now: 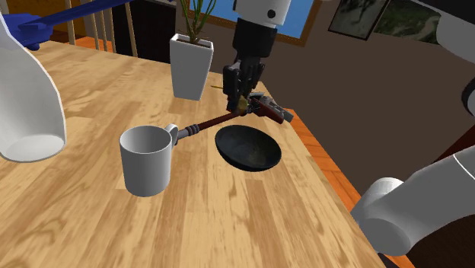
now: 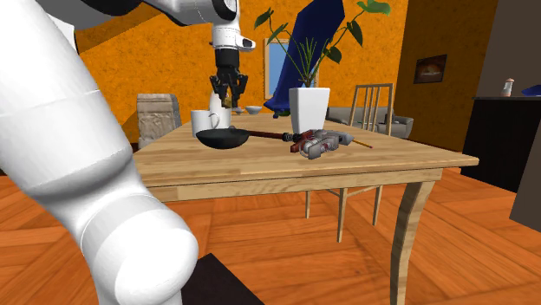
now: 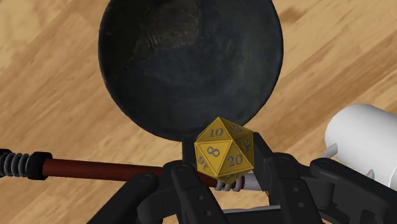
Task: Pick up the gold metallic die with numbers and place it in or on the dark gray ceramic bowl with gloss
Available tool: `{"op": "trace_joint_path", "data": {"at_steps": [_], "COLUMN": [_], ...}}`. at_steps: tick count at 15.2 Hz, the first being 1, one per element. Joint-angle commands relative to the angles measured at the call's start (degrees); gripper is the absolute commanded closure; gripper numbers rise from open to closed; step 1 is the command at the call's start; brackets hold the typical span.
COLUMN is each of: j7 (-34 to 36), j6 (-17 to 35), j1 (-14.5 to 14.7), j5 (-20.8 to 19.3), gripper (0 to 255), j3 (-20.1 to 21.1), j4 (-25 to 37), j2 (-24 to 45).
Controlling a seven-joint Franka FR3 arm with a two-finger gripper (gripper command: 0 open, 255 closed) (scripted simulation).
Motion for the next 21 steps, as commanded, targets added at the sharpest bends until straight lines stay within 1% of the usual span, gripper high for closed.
{"op": "trace_joint_path", "data": {"at_steps": [1, 3, 16, 21], "j7": [-1.66, -2.87, -3.82, -3.82], "j6": [-0.42, -1.21, 8.91, 8.91], "j1": [0.26, 0.83, 1.68, 1.68], "j5": [1.61, 2.76, 4.05, 4.05], "gripper": [255, 255, 255, 255], "j3": [-1.58, -2.99, -2.27, -2.27], "j4": [-4.38, -8.08, -20.96, -20.96], "j2": [-4.95, -9.51, -12.35, -12.35]}}
